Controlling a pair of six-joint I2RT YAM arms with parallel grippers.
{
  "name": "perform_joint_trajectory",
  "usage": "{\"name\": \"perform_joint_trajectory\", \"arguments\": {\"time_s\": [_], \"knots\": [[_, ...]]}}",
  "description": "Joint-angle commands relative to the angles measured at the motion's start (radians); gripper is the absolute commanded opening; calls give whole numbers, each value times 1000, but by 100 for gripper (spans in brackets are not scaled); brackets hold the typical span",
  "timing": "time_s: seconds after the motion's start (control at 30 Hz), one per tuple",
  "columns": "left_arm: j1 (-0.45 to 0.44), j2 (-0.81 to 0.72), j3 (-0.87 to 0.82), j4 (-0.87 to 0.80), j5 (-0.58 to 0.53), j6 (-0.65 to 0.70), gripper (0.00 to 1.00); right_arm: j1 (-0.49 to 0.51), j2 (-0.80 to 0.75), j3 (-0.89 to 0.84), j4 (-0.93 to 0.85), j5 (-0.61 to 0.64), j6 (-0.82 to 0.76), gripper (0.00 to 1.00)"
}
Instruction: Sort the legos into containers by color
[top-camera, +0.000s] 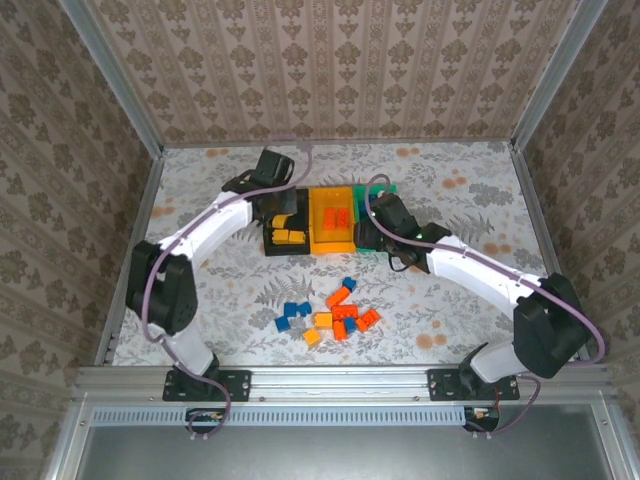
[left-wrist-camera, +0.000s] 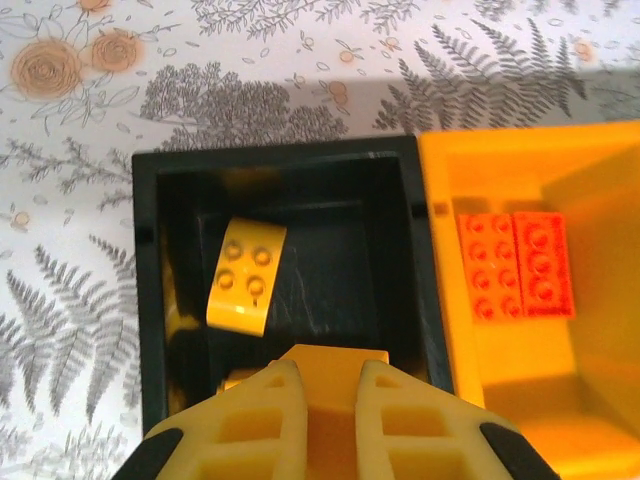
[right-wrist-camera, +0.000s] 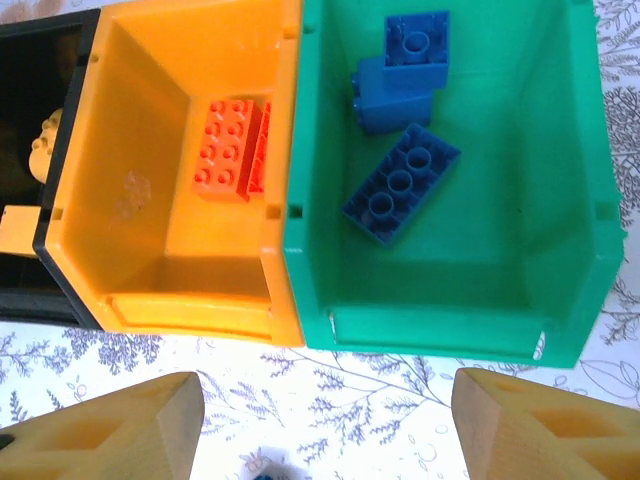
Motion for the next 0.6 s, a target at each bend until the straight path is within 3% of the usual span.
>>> {"name": "perform_joint_trajectory", "arguments": {"time_s": [0.0, 0.27, 0.47, 0.57], "knots": [[16, 80, 78, -25, -34, 30, 14, -5, -78, -47, -28, -33, 2, 69], [0, 146, 160, -36, 1, 16, 46, -1, -144, -156, -39, -186, -48, 73], [-73, -13, 107, 8, 39, 6, 72, 63, -58, -151, -26, -255, -97, 76], [-122, -121, 36, 44, 67, 3, 77, 101, 23, -130, -7, -252, -107, 76]]}}
